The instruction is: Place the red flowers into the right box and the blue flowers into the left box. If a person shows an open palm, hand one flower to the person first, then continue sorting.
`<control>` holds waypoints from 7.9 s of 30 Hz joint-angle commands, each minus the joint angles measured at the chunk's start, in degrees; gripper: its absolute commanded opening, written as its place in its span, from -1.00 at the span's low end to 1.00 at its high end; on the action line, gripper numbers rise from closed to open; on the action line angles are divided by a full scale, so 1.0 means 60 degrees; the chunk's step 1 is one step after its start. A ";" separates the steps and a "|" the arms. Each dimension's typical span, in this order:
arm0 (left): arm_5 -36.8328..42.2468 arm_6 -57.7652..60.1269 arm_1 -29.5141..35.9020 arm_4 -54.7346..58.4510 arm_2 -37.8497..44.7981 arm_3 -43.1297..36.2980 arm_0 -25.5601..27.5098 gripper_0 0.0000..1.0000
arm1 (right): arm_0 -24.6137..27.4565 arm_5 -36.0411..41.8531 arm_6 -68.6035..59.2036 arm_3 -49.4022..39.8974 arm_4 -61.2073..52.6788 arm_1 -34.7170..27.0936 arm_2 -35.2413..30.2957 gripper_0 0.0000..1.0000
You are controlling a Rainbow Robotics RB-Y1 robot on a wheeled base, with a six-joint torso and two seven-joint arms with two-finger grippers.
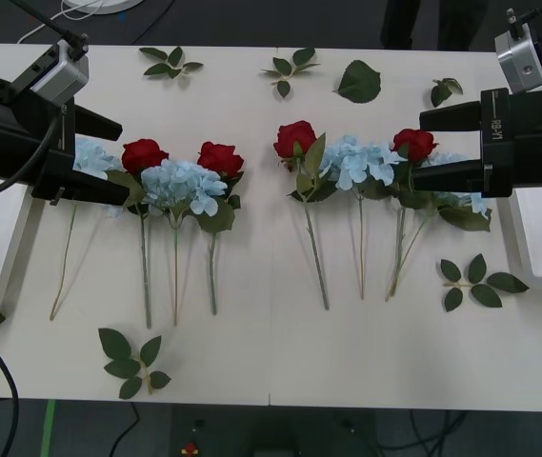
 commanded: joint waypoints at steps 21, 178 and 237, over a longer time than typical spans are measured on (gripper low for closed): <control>-0.0482 0.5705 0.3972 0.1802 -0.2834 0.0085 -0.1696 1.00 | 0.0720 -0.2391 -0.1486 -0.0671 0.0369 -0.1029 0.0794 1.00; -0.7029 0.0915 0.8000 0.3062 -1.0041 1.2785 -0.4509 -1.00 | -0.0745 -0.0706 -0.3537 -0.1315 0.1746 0.2926 -0.0114 -1.00; -0.7044 0.0065 0.5788 0.2446 -0.2732 0.7351 -0.2063 1.00 | -0.1873 -0.3797 -0.2409 -0.0905 0.0047 0.3292 0.3460 -1.00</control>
